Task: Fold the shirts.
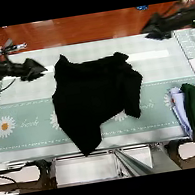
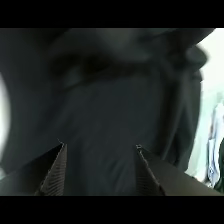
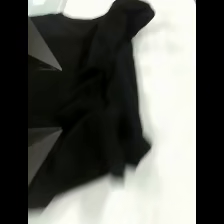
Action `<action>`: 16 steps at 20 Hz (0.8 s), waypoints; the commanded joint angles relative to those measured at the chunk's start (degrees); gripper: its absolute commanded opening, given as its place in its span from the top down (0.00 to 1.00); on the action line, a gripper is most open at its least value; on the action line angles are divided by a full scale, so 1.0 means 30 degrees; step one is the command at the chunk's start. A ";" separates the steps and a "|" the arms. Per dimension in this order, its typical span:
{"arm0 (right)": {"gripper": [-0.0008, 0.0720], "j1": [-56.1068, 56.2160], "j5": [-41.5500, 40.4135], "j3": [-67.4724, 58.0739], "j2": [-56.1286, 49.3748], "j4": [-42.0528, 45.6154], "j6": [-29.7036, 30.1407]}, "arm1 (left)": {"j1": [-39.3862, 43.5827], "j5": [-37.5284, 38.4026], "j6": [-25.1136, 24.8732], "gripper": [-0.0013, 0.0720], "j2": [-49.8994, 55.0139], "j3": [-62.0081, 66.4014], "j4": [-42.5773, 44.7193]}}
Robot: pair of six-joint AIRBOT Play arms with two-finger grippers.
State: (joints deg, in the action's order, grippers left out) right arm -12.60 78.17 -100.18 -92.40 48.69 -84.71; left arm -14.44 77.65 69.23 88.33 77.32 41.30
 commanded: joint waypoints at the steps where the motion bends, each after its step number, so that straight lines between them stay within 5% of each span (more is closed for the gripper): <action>1: 0.43 -0.2470 0.4109 -0.0168 0.1647 0.4058 0.0619 | -0.2994 0.3745 0.0889 0.30 -0.0634 -0.1260 0.1545; 3: 0.43 -0.3126 0.3359 0.2062 0.3643 0.5625 0.0379 | -0.4342 0.2943 0.0699 0.30 -0.2171 -0.4626 0.1690; 7: 0.43 -0.4488 -0.1035 1.1329 0.8663 0.3548 0.0692 | -0.6105 0.1042 -0.2098 0.30 -0.4867 -1.2641 0.1719; 11: 0.43 -0.4568 -0.1727 1.8236 1.2400 0.1829 0.2594 | -0.6142 -0.0430 -0.1836 0.30 -0.5406 -1.6240 0.0612; 16: 0.43 -0.4568 -0.1705 2.1988 1.5096 0.1450 0.2914 | -0.3956 -0.1756 -0.1341 0.30 -0.5391 -1.7857 0.0736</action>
State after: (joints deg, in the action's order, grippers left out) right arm -26.11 73.78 -41.32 -51.77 54.59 -77.21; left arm -29.63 75.50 64.86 72.44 27.64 43.51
